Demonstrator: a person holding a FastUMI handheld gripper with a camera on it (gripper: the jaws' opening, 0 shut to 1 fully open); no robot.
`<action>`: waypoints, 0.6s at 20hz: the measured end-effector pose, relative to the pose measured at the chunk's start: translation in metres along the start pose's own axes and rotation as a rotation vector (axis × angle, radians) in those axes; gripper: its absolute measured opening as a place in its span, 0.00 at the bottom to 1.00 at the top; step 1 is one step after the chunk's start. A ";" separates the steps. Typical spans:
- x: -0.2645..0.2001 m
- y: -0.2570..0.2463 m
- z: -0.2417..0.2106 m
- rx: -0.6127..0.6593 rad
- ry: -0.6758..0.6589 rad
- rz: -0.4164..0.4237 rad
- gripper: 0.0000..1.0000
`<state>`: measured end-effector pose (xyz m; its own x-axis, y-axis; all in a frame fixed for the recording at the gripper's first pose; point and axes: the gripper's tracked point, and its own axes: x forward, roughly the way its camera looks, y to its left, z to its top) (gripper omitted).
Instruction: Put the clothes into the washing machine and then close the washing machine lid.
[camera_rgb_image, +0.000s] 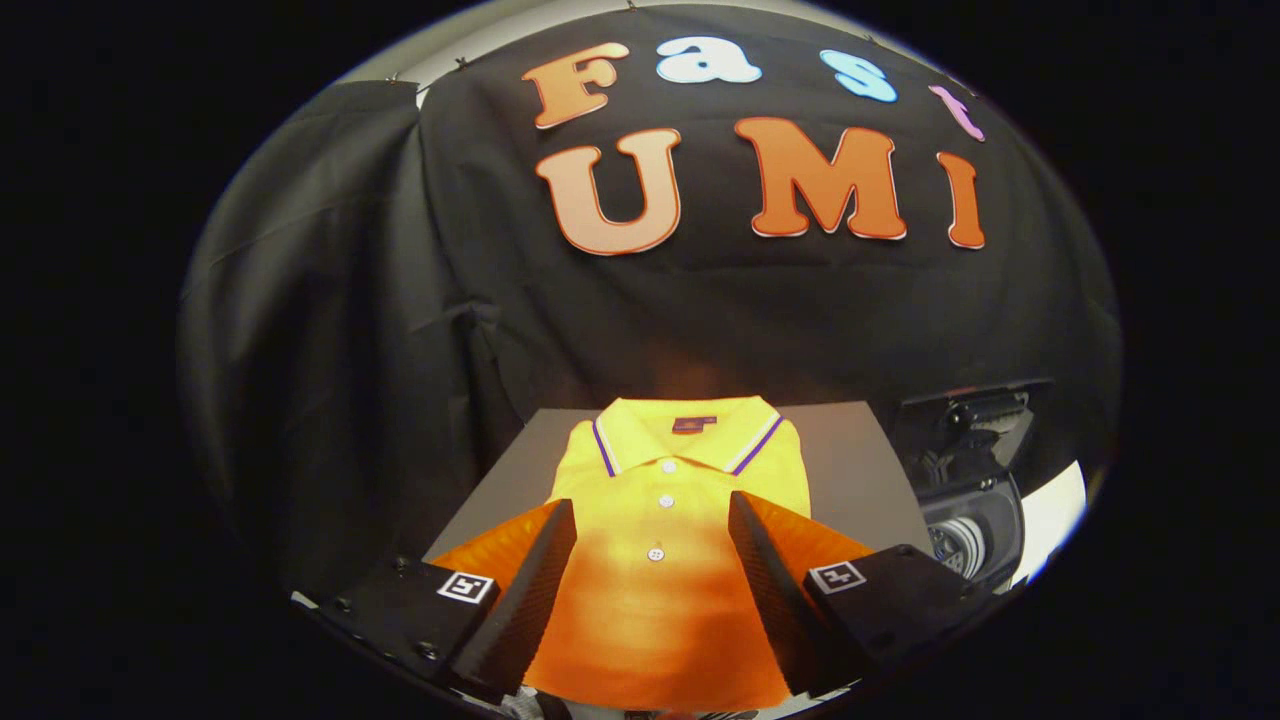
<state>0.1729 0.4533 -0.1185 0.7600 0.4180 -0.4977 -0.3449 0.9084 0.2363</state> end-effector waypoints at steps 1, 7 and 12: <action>0.005 0.002 -0.003 0.007 0.005 -0.002 0.99; 0.027 0.000 -0.036 -0.008 0.053 -0.048 0.99; 0.026 0.000 -0.042 -0.057 0.092 -0.021 0.94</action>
<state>0.1698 0.4643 -0.1661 0.7142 0.3959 -0.5773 -0.3624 0.9147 0.1789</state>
